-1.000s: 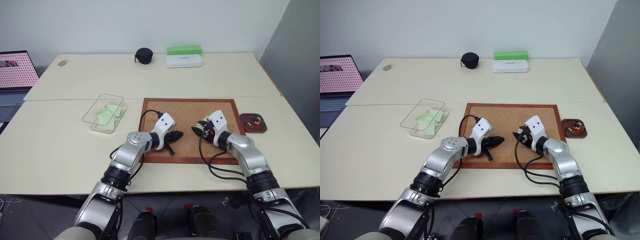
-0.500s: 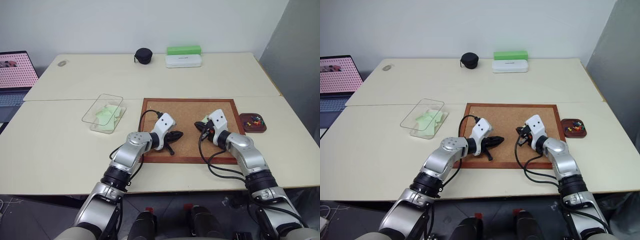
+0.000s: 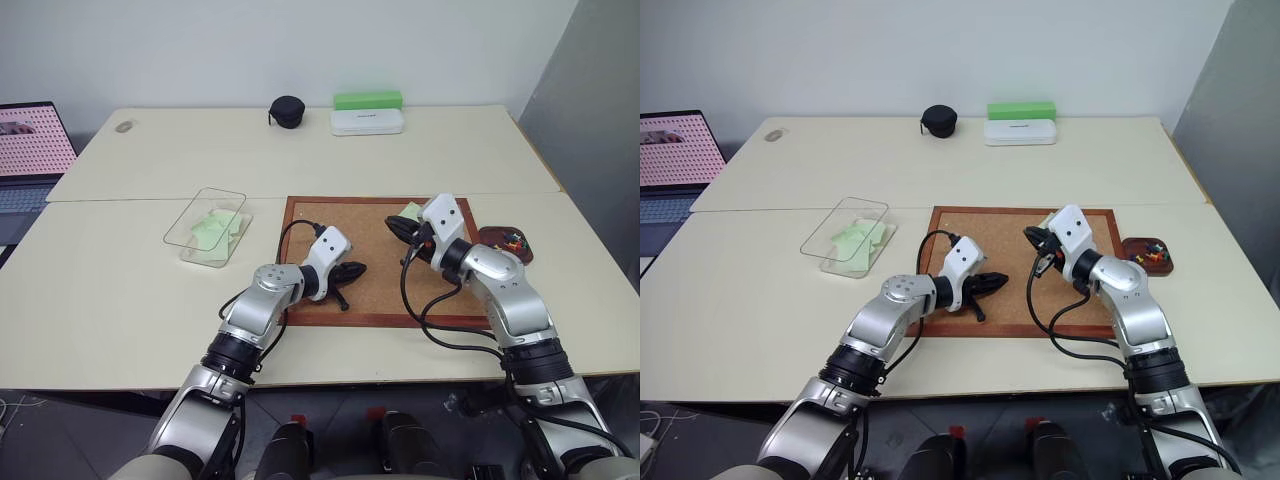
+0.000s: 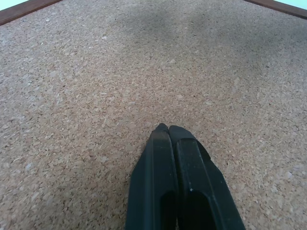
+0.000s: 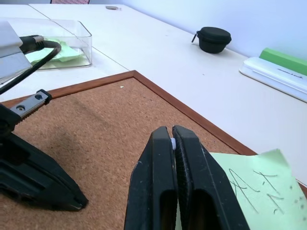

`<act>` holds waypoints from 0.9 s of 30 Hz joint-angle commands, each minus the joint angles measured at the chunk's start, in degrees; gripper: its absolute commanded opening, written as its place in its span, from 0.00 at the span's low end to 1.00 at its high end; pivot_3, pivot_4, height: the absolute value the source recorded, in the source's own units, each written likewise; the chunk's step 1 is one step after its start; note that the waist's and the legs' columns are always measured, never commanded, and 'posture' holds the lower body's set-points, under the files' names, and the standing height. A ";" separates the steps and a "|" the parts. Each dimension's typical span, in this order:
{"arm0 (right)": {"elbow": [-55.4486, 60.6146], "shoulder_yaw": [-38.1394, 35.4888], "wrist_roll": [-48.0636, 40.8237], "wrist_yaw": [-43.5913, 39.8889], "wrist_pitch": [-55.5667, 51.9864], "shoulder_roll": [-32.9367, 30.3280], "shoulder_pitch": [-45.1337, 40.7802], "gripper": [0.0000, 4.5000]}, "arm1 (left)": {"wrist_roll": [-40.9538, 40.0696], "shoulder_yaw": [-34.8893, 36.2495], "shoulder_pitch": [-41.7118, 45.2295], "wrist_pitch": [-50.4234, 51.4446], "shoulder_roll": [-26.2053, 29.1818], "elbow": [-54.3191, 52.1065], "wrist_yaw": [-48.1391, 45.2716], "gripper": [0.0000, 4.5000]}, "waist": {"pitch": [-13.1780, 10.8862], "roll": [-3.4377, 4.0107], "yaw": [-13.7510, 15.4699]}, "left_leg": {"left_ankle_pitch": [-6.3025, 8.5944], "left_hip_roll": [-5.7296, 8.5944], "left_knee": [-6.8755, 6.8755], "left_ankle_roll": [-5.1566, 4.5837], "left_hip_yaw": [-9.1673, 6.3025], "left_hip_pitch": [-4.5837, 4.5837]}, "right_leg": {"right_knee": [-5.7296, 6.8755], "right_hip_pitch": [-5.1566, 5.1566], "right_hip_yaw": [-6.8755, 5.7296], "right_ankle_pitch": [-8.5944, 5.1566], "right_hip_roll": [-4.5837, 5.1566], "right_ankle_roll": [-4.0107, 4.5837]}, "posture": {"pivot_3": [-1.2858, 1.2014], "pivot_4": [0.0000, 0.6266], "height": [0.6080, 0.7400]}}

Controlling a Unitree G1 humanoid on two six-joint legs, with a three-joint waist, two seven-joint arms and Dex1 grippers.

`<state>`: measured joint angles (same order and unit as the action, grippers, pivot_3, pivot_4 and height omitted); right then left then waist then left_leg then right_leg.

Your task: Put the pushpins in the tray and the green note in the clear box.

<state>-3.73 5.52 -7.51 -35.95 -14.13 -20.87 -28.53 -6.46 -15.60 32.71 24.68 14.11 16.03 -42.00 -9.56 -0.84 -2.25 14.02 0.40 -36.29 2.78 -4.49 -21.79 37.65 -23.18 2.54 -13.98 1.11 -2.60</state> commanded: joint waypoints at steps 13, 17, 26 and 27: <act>2.93 -4.16 1.27 3.29 2.40 -3.43 -0.45 0.00 | -5.88 9.04 0.70 3.51 -4.11 0.94 3.97 0.15 | -0.05 -0.06 -0.06 | 0.00 -0.03 0.00 0.00 0.02 -0.02 | -0.02 -0.03 0.00 0.00 -0.03 0.00 | 0.52 0.24 1.00; 4.80 -6.70 -2.16 4.89 -2.64 -1.04 -1.90 0.00 | -9.91 11.33 0.38 6.02 -6.01 -1.96 3.62 0.33 | -0.09 -0.07 -0.03 | 0.00 -0.04 0.00 0.01 -0.01 -0.08 | 0.01 -0.09 0.00 0.01 -0.02 0.01 | 0.52 0.24 1.00; 8.52 -12.92 -10.37 12.56 -14.93 4.64 -6.48 0.00 | -15.24 13.12 -0.46 5.96 -9.15 -7.61 3.01 0.72 | -0.11 -0.08 0.36 | 0.00 0.02 0.01 0.01 -0.04 -0.16 | -0.04 -0.10 -0.03 0.01 0.05 0.02 | 0.52 0.24 1.00; 9.03 -13.22 -10.95 13.25 -15.84 5.14 -6.76 0.00 | -15.44 13.23 -0.44 5.32 -9.52 -7.92 3.26 0.79 | -0.12 -0.08 0.35 | 0.00 0.01 0.01 0.01 -0.04 -0.16 | -0.03 -0.11 -0.03 0.01 0.04 0.02 | 0.52 0.24 1.00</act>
<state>1.23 -5.91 -15.83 -24.69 -27.83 -16.66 -32.99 -20.21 -3.46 31.69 32.08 5.55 11.33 -38.87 -9.68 -0.92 -1.90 14.02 0.41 -36.27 2.79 -4.53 -21.96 37.61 -23.29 2.52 -13.97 1.16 -2.58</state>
